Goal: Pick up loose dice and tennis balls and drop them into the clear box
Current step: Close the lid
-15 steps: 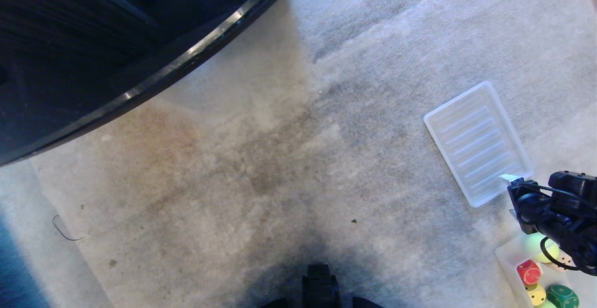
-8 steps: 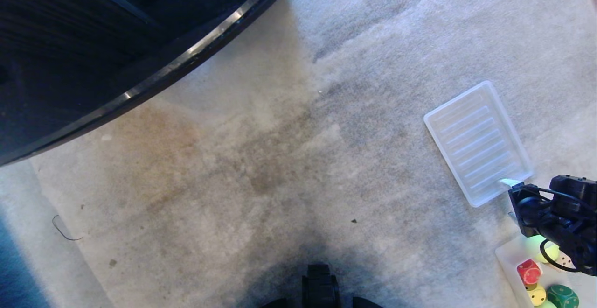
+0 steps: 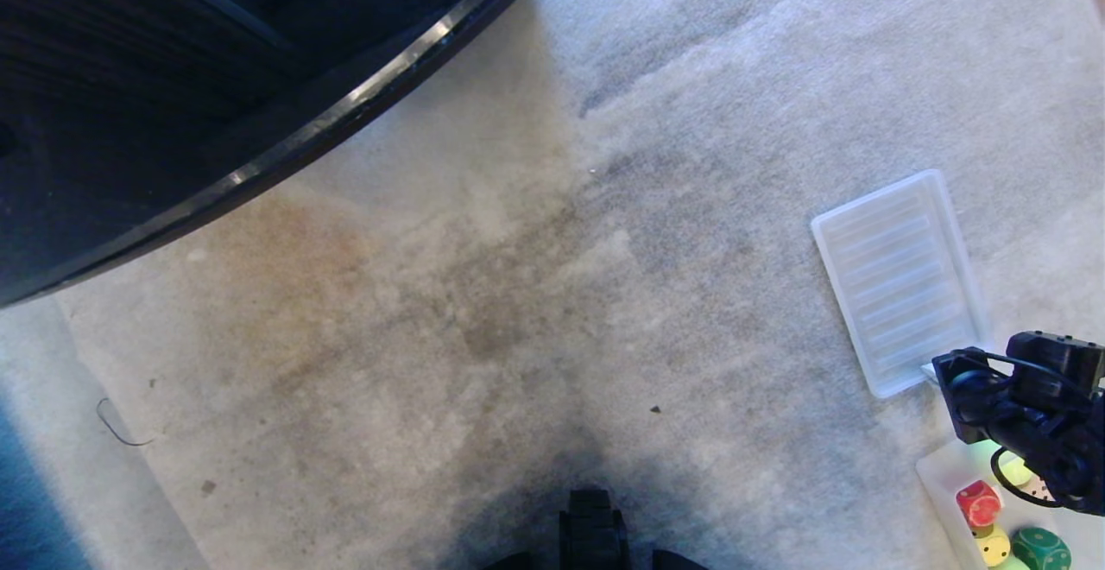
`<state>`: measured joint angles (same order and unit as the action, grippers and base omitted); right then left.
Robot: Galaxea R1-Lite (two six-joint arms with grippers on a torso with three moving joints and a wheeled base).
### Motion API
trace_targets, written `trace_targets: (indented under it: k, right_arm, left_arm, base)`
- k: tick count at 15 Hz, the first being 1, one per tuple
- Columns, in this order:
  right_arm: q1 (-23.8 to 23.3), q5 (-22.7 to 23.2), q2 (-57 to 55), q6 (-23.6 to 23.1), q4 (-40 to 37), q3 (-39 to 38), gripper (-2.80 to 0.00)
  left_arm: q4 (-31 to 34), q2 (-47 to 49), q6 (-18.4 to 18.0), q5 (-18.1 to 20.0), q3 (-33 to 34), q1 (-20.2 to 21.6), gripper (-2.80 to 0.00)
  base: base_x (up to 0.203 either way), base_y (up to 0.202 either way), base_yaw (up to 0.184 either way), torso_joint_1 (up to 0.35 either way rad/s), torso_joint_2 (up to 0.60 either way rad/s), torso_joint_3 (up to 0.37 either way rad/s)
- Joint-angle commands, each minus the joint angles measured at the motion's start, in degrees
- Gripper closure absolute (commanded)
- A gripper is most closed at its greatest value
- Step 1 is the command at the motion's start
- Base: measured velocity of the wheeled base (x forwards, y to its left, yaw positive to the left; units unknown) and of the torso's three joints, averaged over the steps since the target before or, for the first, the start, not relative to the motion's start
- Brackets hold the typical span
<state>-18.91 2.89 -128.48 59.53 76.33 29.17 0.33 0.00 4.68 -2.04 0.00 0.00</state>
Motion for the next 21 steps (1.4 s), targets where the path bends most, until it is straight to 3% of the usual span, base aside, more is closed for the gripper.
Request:
trace_targets:
  k: [1, 6, 11, 16, 21]
  right_arm:
    - [0.0, 0.0, -0.1, 0.2, 1.7, -0.2, 0.0]
    - [0.0, 0.0, 7.4, -0.3, 2.1, -3.7, 0.0]
    - [0.6, 0.9, 24.7, -9.6, -4.1, -10.1, 0.0]
    - [3.7, 2.5, 50.5, -21.4, -22.6, -14.7, 0.0]
    - [13.5, 3.0, 80.6, -33.8, -51.2, -17.5, 0.0]
  left_arm:
    - [0.0, 0.0, 0.1, 0.0, 0.0, 0.0, 0.0]
    - [0.0, 0.0, 0.1, 0.0, 0.0, 0.0, 0.0]
    - [-0.1, 0.0, 0.1, 0.0, 0.0, 0.0, 0.0]
    - [0.0, 0.0, 0.1, 0.0, 0.0, 0.0, 0.0]
    - [0.0, 0.0, 0.1, 0.0, 0.0, 0.0, 0.0]
  base:
    - [0.0, 0.0, 0.0, 0.0, 0.0, 0.0]
    - [0.0, 0.0, 0.0, 0.0, 0.0, 0.0]
    - [0.0, 0.0, 0.0, 0.0, 0.0, 0.0]
    - [0.0, 0.0, 0.0, 0.0, 0.0, 0.0]
    - [0.0, 0.0, 0.0, 0.0, 0.0, 0.0]
